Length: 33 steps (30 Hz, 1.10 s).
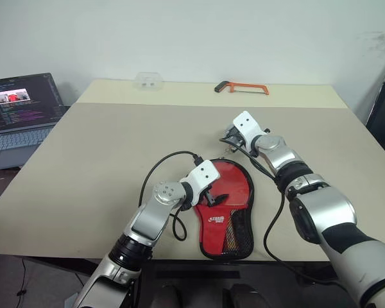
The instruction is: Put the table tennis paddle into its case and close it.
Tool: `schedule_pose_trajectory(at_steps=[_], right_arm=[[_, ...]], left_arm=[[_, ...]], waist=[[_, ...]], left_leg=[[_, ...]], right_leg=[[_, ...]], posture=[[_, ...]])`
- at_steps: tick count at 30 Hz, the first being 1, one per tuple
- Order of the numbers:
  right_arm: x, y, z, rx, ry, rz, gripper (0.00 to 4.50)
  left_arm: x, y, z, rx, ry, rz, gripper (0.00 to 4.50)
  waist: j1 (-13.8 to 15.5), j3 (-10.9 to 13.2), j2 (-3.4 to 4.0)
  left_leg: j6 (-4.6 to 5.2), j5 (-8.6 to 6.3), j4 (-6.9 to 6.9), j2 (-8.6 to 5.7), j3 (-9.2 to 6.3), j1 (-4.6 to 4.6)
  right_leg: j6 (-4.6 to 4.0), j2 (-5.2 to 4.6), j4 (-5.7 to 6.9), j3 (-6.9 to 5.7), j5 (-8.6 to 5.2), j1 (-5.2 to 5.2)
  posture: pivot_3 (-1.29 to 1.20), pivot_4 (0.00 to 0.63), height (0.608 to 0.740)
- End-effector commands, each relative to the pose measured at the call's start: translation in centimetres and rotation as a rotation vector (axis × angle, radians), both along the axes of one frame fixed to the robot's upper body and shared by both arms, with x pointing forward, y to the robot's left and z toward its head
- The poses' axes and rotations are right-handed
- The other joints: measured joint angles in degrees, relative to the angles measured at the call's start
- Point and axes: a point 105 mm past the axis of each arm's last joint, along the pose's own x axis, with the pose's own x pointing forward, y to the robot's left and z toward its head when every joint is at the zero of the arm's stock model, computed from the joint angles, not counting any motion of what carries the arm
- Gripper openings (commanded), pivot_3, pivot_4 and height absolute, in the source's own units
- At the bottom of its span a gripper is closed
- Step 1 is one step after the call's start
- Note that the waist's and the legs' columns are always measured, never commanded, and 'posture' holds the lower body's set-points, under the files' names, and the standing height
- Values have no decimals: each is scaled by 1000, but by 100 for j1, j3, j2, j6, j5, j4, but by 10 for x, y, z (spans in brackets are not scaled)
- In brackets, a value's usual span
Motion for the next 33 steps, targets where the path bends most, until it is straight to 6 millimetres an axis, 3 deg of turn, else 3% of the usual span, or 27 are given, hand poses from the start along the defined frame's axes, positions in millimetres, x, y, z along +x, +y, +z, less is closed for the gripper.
schedule_pose_trajectory(at_steps=[1,10,18,24,33], right_arm=[[6,-25,34,-37,-112,-30,20],[-5,-75,28,-157,-65,-26,20],[-38,-112,24,-282,20,54,20],[-63,-119,24,-322,72,99,20],[-85,-122,15,-394,139,161,20]], left_arm=[[-7,4,-31,70,93,2,4500],[-5,0,-32,75,94,-22,4500],[-5,-2,-35,83,100,-43,4500],[-2,-6,-34,84,98,-62,4500],[-3,-13,-32,69,99,-111,4500]], waist=[[11,1,1],[156,3,5],[273,7,11],[272,4,17],[281,3,17]], left_leg=[[0,0,-1,0,0,-1],[0,0,-12,-1,-2,-18],[0,0,-11,-7,-3,-35],[1,0,-10,-8,-3,-35],[2,1,-6,-10,-2,-34]], right_leg=[[0,0,-2,0,0,0],[0,-3,-31,-8,1,-4],[11,-9,-65,-11,7,-3],[12,-9,-66,-10,8,-1],[19,-10,-71,-9,11,5]], posture=[[0,150,740],[0,150,740],[0,150,740],[0,150,740],[0,150,740]])
